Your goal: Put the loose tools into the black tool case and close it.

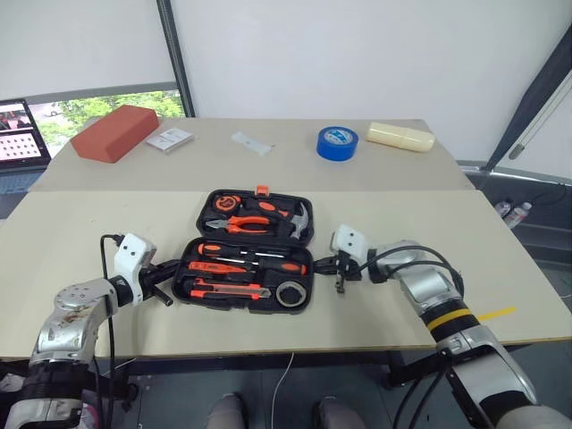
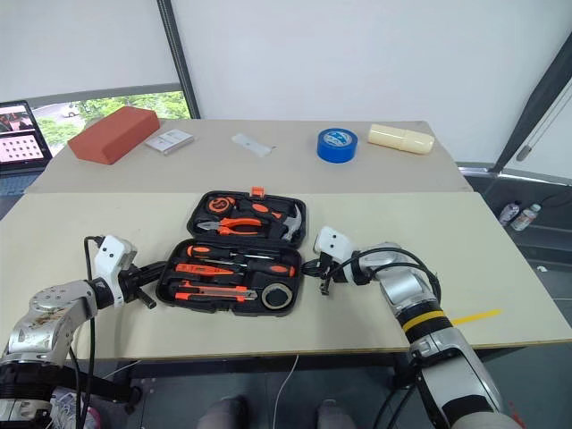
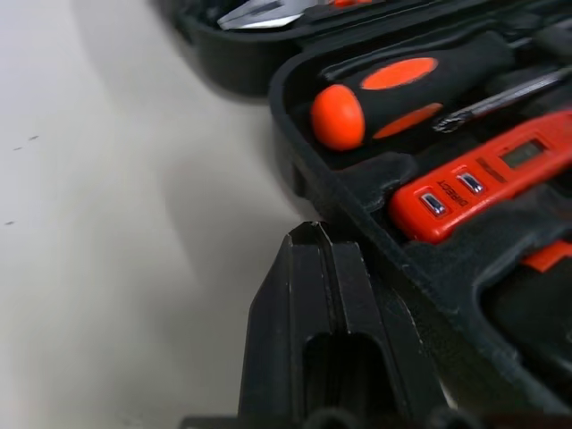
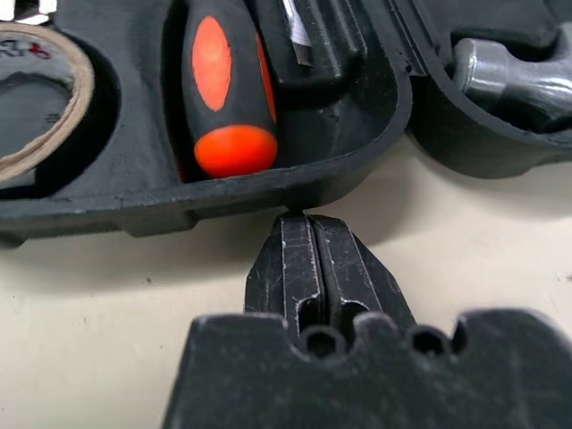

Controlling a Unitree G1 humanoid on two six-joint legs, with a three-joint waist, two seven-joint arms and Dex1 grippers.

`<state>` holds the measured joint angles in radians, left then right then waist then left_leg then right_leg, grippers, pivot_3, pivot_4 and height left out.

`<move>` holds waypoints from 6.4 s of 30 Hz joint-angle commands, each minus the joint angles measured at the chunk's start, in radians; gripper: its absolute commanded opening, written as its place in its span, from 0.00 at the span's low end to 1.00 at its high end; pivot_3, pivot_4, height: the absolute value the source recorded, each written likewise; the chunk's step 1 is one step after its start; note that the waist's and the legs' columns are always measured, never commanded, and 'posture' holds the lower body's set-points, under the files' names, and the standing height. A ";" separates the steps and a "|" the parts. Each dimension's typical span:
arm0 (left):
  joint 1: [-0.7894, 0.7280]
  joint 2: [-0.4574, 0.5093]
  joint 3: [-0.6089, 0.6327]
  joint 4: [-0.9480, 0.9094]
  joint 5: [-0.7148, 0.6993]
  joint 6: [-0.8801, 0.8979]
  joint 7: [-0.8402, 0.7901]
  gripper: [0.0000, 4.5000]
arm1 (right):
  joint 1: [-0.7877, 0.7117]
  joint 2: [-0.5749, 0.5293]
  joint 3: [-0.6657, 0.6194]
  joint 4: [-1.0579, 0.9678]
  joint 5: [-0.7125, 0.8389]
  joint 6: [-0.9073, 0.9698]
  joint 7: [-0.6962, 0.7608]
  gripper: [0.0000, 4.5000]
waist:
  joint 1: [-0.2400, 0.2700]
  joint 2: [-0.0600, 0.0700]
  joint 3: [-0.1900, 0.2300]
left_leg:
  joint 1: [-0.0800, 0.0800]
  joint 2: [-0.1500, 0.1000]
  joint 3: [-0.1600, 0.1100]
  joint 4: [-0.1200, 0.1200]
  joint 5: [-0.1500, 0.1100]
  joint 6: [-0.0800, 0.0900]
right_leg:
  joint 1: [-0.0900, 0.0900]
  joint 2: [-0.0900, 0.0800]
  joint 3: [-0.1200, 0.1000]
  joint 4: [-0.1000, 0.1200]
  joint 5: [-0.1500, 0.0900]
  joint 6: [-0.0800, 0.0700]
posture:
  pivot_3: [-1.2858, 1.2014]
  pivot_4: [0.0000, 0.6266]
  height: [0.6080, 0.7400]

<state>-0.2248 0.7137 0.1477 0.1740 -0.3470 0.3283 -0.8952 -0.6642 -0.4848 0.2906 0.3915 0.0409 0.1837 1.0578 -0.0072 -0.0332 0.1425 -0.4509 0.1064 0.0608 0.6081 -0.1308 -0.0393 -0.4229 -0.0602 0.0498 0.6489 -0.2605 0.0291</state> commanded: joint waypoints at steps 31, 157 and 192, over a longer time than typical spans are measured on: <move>-0.540 -0.002 0.029 0.300 -0.106 0.598 0.212 0.93 | -0.546 0.102 -0.132 0.490 0.074 0.679 -0.172 0.93 | -0.002 -0.003 0.003 | -0.001 -0.001 -0.002 0.002 0.003 -0.001 | -0.003 0.001 0.000 0.008 0.000 0.000 | 0.52 0.24 1.00; -0.171 -0.143 -0.377 -0.131 0.101 0.148 -0.074 0.01 | 0.284 0.097 -0.020 -0.301 0.098 -0.116 -0.066 0.00 | -0.006 0.004 -0.008 | 0.014 -0.004 -0.001 0.001 0.009 -0.005 | 0.007 0.005 0.017 0.013 -0.005 0.009 | 0.52 0.24 1.00; -0.149 -0.128 -0.383 -0.155 0.099 0.197 -0.068 0.01 | 0.316 0.010 -0.054 -0.496 0.225 0.091 0.047 0.00 | -0.011 0.004 -0.009 | 0.027 -0.004 -0.001 -0.003 0.004 -0.012 | 0.019 0.005 0.017 0.007 -0.011 0.001 | 0.52 0.24 1.00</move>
<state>-0.4263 0.5783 -0.1693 -0.0493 -0.2898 0.4616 -0.9559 -0.3311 -0.4852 0.2652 -0.0567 0.2164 0.2605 1.1013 -0.0184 -0.0287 0.1338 -0.4237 0.1020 0.0602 0.6047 -0.1273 -0.0519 -0.4041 -0.0555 0.0668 0.6557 -0.2713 0.0302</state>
